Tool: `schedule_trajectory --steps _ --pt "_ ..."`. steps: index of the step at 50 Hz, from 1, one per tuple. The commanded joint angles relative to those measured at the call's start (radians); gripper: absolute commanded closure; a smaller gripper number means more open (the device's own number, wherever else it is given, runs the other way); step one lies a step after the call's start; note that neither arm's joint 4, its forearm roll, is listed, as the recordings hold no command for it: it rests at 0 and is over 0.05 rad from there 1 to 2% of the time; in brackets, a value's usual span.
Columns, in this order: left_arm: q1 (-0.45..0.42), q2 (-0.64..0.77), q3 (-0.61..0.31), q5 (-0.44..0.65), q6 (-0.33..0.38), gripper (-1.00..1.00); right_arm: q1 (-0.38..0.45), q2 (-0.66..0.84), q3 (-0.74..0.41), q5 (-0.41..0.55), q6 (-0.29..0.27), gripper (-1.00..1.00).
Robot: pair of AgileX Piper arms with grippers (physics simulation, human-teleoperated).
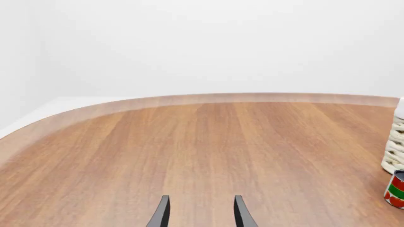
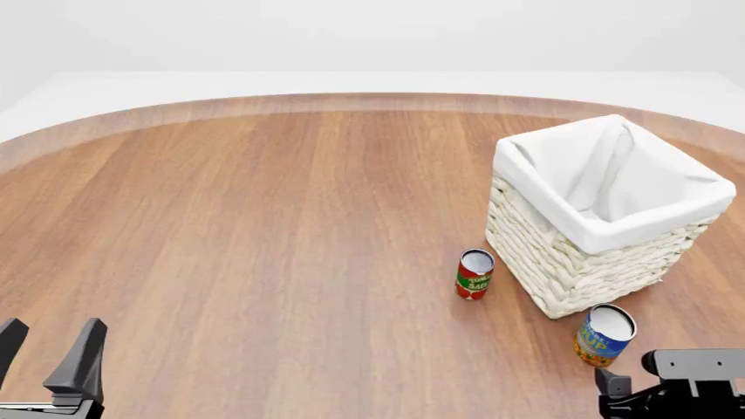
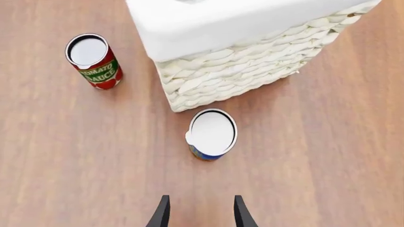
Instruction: Pick up the alphabet soup and the cream cheese box, and put them in the basket.
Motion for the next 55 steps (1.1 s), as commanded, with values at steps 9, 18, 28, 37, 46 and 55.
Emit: schedule_trajectory --steps 9,18,28,37,46,55 --pt "0.0 0.0 0.0 0.0 0.0 -1.0 -0.002 0.074 -0.005 -0.063 0.0 -1.0" --pt "0.0 0.0 0.0 0.0 0.0 -1.0 0.001 0.128 -0.001 -0.122 0.003 -1.0" --pt "0.0 0.0 0.0 0.0 0.0 -1.0 0.002 0.155 -0.035 -0.113 0.003 -1.0" --pt "0.0 0.0 0.0 0.0 0.0 -1.0 0.006 0.214 -0.031 -0.171 0.0 -1.0" --pt "0.0 0.0 0.0 0.0 0.0 -1.0 0.006 0.238 -0.049 -0.172 0.001 -1.0" --pt "0.0 0.0 0.0 0.0 0.0 -1.0 -0.002 0.275 -0.076 -0.184 -0.001 -1.0"
